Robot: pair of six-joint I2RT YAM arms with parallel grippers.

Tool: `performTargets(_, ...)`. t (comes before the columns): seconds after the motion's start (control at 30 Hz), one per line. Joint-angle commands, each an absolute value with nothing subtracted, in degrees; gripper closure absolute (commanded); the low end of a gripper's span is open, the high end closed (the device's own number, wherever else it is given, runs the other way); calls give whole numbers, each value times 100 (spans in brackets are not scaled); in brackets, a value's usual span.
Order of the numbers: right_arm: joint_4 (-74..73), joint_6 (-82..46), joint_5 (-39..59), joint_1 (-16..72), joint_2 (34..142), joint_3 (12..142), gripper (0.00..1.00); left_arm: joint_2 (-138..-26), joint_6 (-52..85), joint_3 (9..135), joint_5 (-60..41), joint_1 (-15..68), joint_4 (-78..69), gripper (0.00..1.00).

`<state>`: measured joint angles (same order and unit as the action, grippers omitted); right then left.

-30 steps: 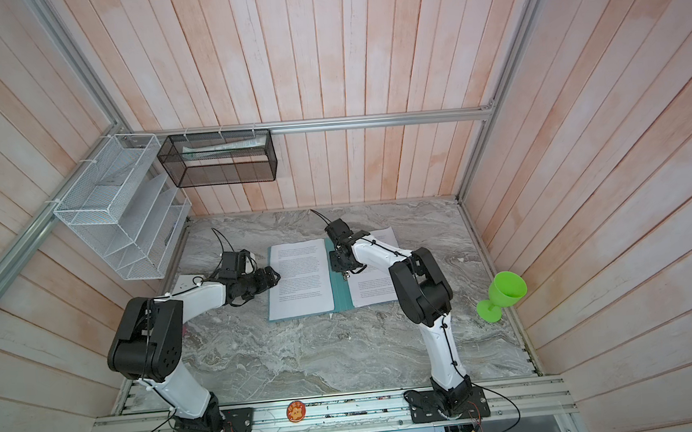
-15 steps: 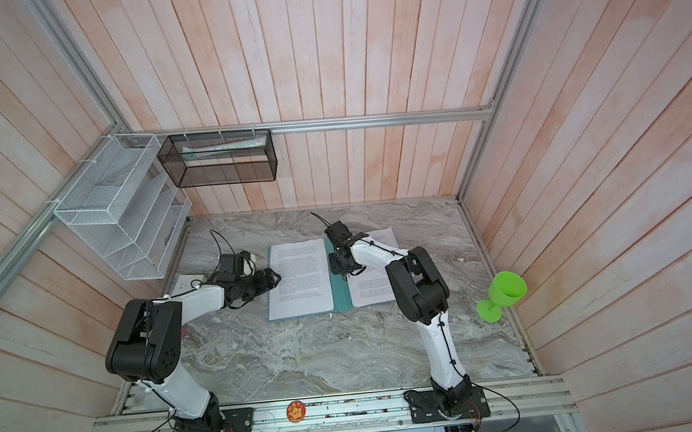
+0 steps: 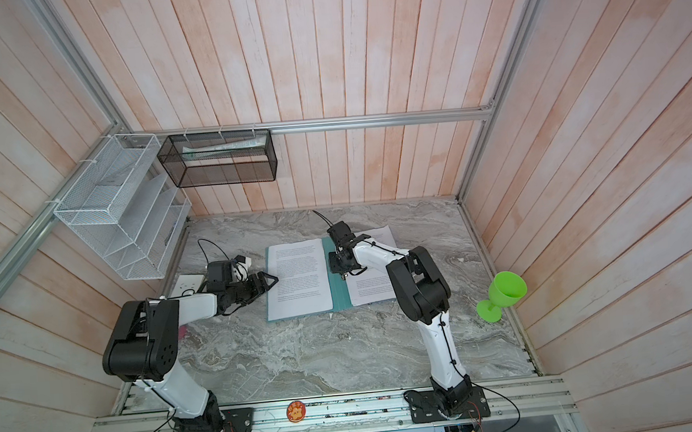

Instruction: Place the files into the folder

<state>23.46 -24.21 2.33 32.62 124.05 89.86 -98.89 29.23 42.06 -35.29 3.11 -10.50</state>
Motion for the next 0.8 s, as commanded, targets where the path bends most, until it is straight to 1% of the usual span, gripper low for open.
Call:
performTargets(0.0, 2522, -2531, 732, 3315, 12661, 8677, 89, -9613, 3050, 4067, -4346, 305, -1491, 27)
performTargets(0.23, 2363, -2605, 945, 3294, 12624, 8514, 90, -9149, 3133, 4116, -4544, 303, -1366, 29)
performTargets(0.67, 1915, -2967, 1617, 3279, 12496, 8135, 90, -8704, 3478, 4450, -4736, 412, -1397, 29)
performTargets(0.77, 1734, -3112, 1820, 3290, 12404, 7998, 89, -8501, 3528, 4660, -4687, 481, -1213, 27)
